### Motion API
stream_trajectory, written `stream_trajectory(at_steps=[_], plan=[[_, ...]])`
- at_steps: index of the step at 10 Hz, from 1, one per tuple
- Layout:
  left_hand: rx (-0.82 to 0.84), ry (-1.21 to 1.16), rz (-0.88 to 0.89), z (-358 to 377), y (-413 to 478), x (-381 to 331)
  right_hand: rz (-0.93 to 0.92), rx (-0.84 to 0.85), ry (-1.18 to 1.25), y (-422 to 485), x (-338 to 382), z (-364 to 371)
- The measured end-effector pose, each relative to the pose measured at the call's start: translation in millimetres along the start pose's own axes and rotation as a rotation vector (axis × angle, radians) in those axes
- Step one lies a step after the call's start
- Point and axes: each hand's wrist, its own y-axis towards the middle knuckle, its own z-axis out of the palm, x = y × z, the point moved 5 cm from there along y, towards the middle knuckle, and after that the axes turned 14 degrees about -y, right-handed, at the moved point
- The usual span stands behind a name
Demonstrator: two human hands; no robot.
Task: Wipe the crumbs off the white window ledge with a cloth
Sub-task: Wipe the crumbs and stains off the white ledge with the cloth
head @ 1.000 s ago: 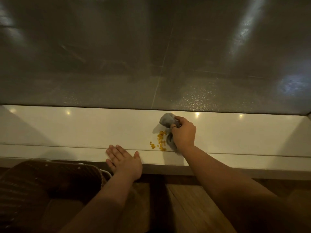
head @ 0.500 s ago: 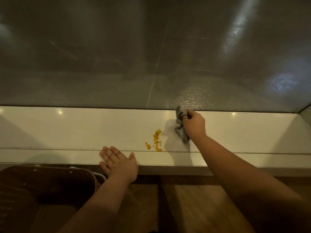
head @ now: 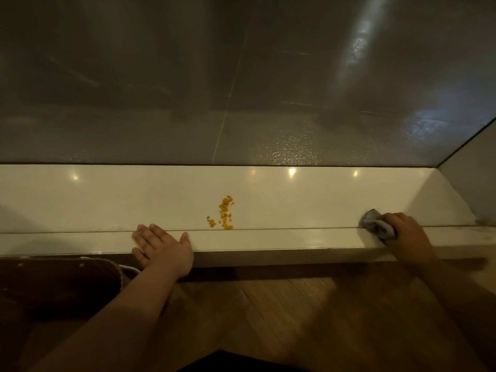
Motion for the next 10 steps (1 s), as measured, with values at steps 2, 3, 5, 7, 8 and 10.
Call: stream_trajectory(at_steps=[2, 3, 5, 7, 8, 10], plan=[[-0.003, -0.001, 0.002, -0.6, -1.4, -0.2, 0.126, -0.055, 0.184, -3.9, 8.6, 10.8], [0.003, 0.008, 0.001, -0.6, -2.0, -0.7, 0.131, -0.086, 0.237, -7.0, 20.0, 10.6], [0.007, 0.011, -0.002, -1.0, -2.6, -1.5, 0.063, -0.092, 0.223, -17.3, 65.0, 18.4], [0.011, 0.016, 0.006, 0.2, -1.7, -0.6, 0.068, -0.090, 0.262, -31.6, 120.3, 20.4], [0.014, 0.016, 0.005, 0.5, -2.0, -0.2, 0.033, -0.124, 0.291, -37.4, 153.2, 21.0], [0.016, 0.004, 0.012, 1.0, -0.1, -0.5, -0.009, -0.171, 0.303, -45.4, 206.6, 25.0]])
